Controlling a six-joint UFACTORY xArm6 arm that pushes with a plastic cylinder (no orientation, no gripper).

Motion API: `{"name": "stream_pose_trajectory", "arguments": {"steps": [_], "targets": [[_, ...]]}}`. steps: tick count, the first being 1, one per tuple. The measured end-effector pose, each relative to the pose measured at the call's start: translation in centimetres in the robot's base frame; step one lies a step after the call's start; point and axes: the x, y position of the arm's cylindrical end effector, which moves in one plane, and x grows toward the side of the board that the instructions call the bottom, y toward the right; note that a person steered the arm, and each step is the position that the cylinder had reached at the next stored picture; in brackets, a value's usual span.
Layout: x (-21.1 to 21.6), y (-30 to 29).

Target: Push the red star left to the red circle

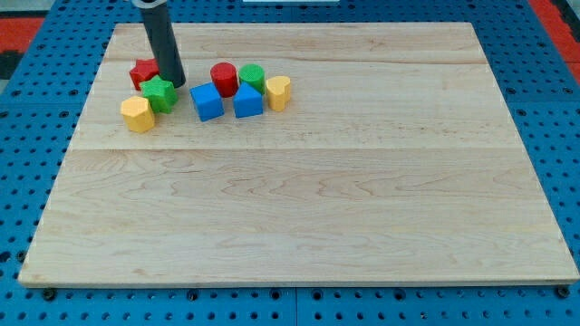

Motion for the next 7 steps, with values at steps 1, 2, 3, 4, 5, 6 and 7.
{"name": "stream_pose_trajectory", "arguments": {"steps": [1, 2, 3, 4, 5, 6, 7], "targets": [[-1.4, 0.0], [-2.2, 0.0], [-5.5, 0.0], [-8.2, -3.0], [-6.4, -8.0], [-2.8, -10.7], [-1.3, -7.8]]}}
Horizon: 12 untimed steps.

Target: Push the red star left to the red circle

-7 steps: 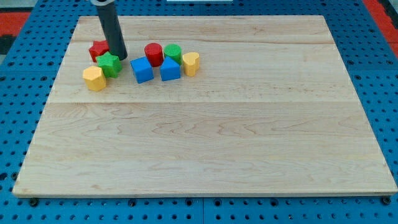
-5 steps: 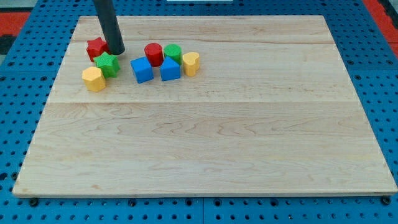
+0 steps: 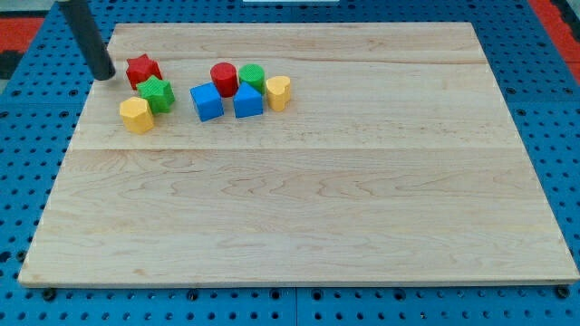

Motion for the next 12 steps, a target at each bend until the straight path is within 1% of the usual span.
{"name": "stream_pose_trajectory", "arguments": {"steps": [1, 2, 3, 4, 5, 6, 8, 9, 11, 12], "targets": [[0.0, 3.8], [-0.1, 1.2], [4.3, -3.2], [9.2, -2.7], [12.7, -0.8], [11.4, 1.9], [9.0, 0.0], [8.8, 2.3], [10.7, 3.8], [11.8, 6.2]]}}
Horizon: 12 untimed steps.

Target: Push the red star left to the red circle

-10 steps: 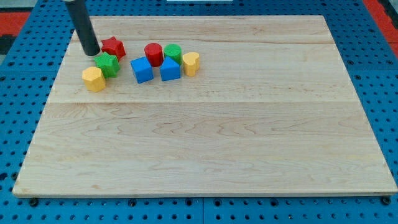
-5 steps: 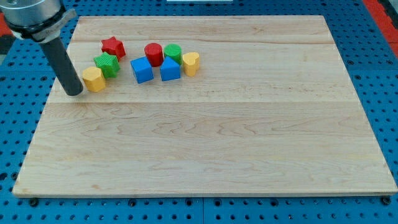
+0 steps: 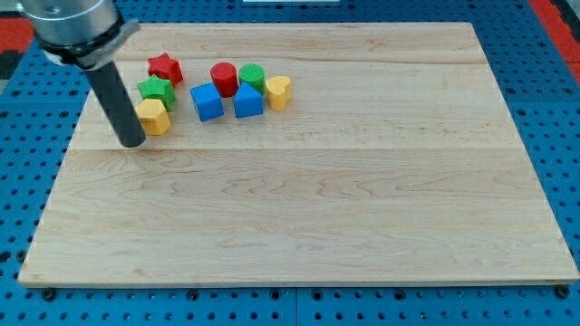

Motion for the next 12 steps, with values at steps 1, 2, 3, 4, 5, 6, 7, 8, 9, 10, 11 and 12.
{"name": "stream_pose_trajectory", "arguments": {"steps": [1, 2, 3, 4, 5, 6, 7, 8, 9, 10, 11, 12], "targets": [[-2.6, 1.9], [-1.9, 2.2], [0.4, 2.8], [-2.5, -1.1], [-7.9, -10.2], [-11.9, -8.5], [-13.5, -4.6], [-15.1, -2.9], [-16.1, -1.9], [-13.3, 0.5], [-12.0, 0.6], [-13.3, 0.0]]}}
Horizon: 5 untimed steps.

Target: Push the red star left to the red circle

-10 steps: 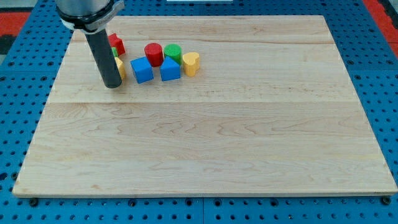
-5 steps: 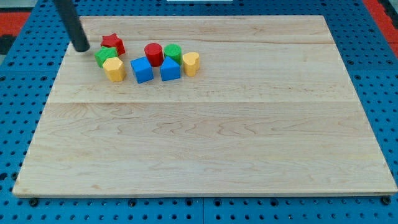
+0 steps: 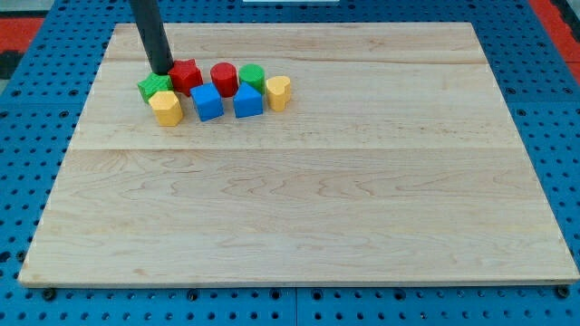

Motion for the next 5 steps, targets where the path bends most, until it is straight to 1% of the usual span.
{"name": "stream_pose_trajectory", "arguments": {"steps": [1, 3, 4, 5], "targets": [[-0.2, -1.8], [-1.2, 6.1], [-0.8, 9.4], [-0.4, 14.5]]}}
